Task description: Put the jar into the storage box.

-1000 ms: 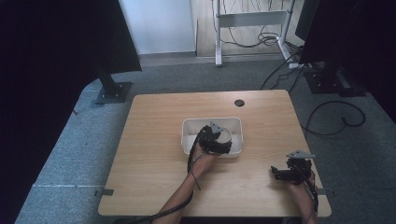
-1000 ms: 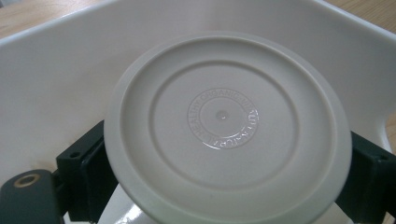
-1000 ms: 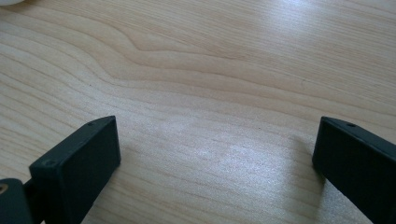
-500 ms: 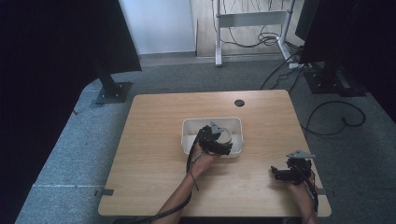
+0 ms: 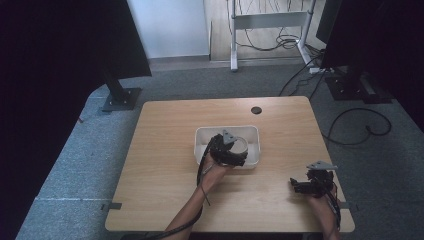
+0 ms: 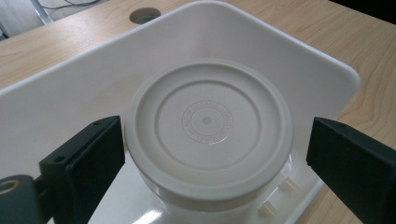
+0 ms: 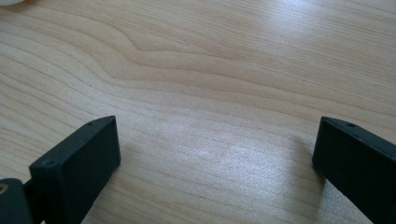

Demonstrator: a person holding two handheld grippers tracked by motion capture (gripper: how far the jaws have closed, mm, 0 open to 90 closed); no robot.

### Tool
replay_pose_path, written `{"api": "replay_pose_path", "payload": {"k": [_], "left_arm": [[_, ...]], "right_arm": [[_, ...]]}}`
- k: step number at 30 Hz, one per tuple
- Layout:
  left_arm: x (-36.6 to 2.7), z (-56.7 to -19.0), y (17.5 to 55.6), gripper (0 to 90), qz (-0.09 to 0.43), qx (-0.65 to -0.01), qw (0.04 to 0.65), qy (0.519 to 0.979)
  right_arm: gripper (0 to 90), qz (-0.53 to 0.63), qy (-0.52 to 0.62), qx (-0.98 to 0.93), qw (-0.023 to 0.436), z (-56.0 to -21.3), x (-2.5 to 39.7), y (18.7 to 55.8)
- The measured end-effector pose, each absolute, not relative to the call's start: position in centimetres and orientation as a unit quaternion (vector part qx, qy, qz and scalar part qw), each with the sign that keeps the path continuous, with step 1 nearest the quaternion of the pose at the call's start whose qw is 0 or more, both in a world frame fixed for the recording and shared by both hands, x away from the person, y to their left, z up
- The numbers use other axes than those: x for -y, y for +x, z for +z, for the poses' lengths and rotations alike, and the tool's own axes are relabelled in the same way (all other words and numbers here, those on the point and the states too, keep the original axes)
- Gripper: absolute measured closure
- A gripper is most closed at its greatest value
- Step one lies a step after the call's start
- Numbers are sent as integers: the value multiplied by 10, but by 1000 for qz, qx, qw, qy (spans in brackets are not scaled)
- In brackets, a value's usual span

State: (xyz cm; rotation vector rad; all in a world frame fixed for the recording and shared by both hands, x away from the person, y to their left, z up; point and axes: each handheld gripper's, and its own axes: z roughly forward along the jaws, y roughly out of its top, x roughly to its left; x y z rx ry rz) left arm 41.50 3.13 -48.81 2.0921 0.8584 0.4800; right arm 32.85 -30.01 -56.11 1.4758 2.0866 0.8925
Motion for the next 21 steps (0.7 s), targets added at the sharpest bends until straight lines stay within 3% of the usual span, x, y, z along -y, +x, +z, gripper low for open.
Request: {"api": "replay_pose_path", "payload": {"k": [21], "left_arm": [[-44,-477,400,50,192,-322,417,828]], "right_arm": [[6,322,532,-753,216,-561,300,328]]}}
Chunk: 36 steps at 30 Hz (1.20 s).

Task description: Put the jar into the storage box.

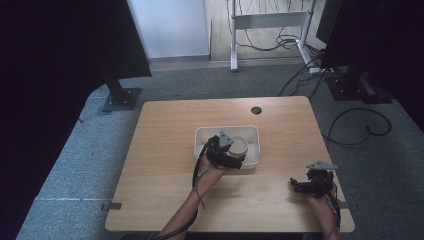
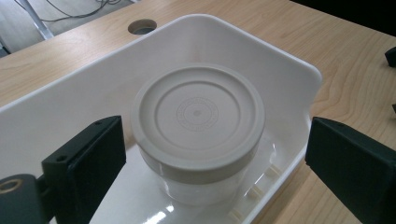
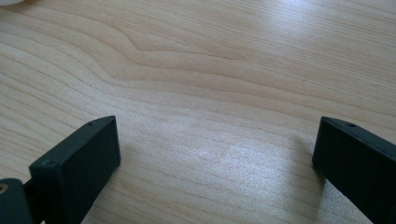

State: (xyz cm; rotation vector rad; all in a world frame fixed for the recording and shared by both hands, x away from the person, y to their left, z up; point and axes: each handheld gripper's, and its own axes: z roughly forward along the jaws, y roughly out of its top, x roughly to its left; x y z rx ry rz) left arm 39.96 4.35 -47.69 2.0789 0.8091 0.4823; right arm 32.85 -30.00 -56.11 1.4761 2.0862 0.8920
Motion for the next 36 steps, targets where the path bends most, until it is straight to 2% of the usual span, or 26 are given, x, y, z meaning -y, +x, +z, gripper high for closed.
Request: {"api": "replay_pose_path", "payload": {"k": [36], "left_arm": [[-95,-479,372,54,182,-324,437,819]], "right_arm": [[6,322,532,-753,216,-561,300,329]]}}
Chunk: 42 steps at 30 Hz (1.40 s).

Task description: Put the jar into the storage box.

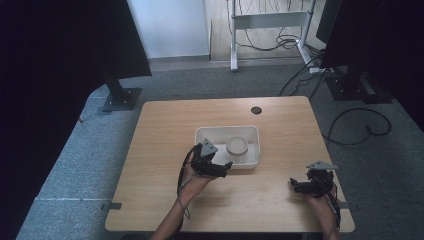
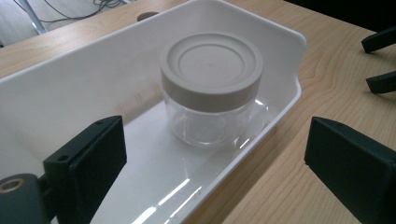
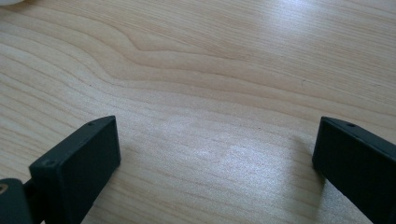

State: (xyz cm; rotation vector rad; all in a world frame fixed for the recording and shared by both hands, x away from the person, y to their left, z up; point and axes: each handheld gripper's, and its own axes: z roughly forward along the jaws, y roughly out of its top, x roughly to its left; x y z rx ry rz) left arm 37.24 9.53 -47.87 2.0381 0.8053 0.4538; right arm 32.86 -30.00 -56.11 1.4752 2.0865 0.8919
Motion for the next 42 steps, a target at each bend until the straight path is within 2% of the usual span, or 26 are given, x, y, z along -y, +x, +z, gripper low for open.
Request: {"api": "replay_pose_path", "payload": {"k": [42], "left_arm": [[-157,-499,337,56,171,-349,448,805]], "right_arm": [[6,321,534,-751,217,-561,300,328]]}}
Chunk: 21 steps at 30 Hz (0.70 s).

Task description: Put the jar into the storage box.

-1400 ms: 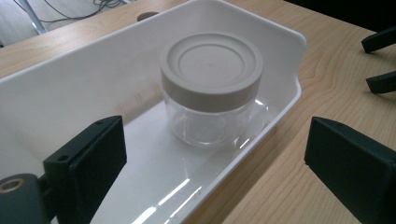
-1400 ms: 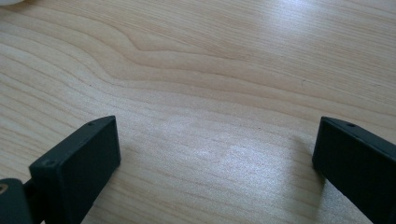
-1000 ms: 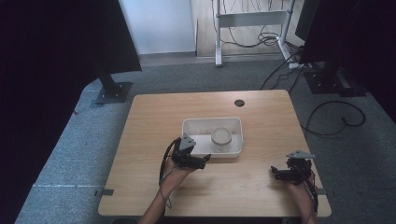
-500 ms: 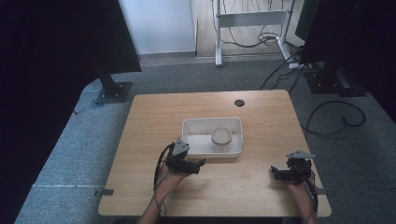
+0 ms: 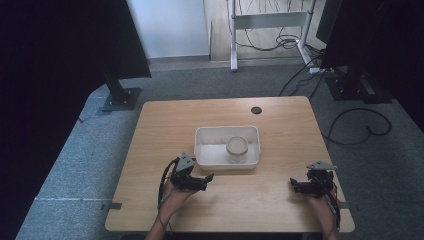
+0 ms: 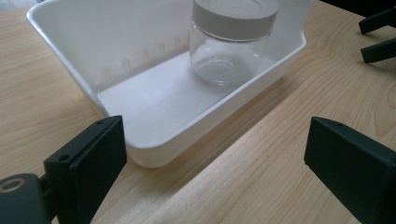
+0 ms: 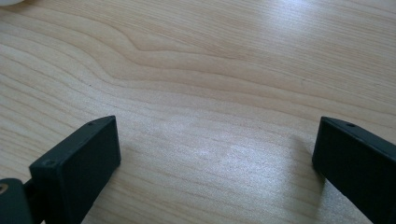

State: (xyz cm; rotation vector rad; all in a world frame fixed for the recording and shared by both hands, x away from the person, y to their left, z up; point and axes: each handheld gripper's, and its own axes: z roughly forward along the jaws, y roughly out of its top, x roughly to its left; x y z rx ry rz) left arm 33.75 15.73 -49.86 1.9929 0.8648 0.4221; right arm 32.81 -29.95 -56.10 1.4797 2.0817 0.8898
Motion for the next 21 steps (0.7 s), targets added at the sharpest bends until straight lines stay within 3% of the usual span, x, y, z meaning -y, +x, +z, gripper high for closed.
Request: {"api": "replay_pose_path", "payload": {"k": [21], "left_arm": [[-189,-510,323,55,174,-363,446,799]], "right_arm": [[6,321,535,-751,217,-561,299,328]]}}
